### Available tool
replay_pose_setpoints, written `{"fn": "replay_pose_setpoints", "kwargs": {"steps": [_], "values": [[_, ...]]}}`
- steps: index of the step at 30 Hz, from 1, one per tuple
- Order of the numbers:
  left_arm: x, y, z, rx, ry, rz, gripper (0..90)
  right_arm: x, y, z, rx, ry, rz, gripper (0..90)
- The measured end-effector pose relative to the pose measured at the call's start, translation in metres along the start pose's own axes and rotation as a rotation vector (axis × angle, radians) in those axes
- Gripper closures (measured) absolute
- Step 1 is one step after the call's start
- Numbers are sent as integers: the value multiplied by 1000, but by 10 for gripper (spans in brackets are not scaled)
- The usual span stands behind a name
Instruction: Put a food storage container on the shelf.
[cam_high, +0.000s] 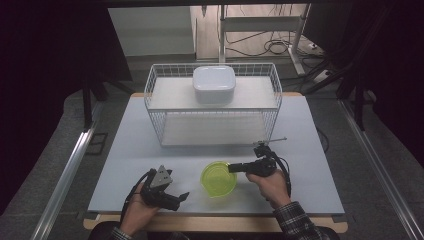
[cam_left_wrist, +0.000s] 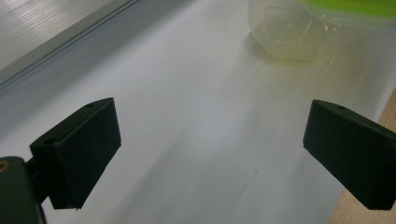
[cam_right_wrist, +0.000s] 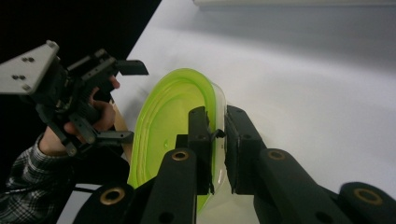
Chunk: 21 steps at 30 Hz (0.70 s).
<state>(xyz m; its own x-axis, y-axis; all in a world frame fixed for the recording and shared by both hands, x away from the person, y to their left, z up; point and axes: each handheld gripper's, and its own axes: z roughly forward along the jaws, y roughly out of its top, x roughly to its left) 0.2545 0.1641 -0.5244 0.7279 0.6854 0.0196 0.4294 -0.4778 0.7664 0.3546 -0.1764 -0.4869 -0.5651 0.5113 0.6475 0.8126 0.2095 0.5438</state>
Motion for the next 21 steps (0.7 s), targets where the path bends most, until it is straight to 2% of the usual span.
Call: {"fn": "replay_pose_setpoints", "kwargs": {"steps": [12, 18, 21], "values": [[2, 0, -2, -12, 3, -12, 35, 8, 13, -23, -82, 60, 10, 820], [6, 0, -6, -53, 3, -48, 26, 21, 30, -40, -133, 79, -12, 820], [6, 0, -6, -55, 3, -51, 24, 30, 40, -48, -153, 81, -29, 820]]}}
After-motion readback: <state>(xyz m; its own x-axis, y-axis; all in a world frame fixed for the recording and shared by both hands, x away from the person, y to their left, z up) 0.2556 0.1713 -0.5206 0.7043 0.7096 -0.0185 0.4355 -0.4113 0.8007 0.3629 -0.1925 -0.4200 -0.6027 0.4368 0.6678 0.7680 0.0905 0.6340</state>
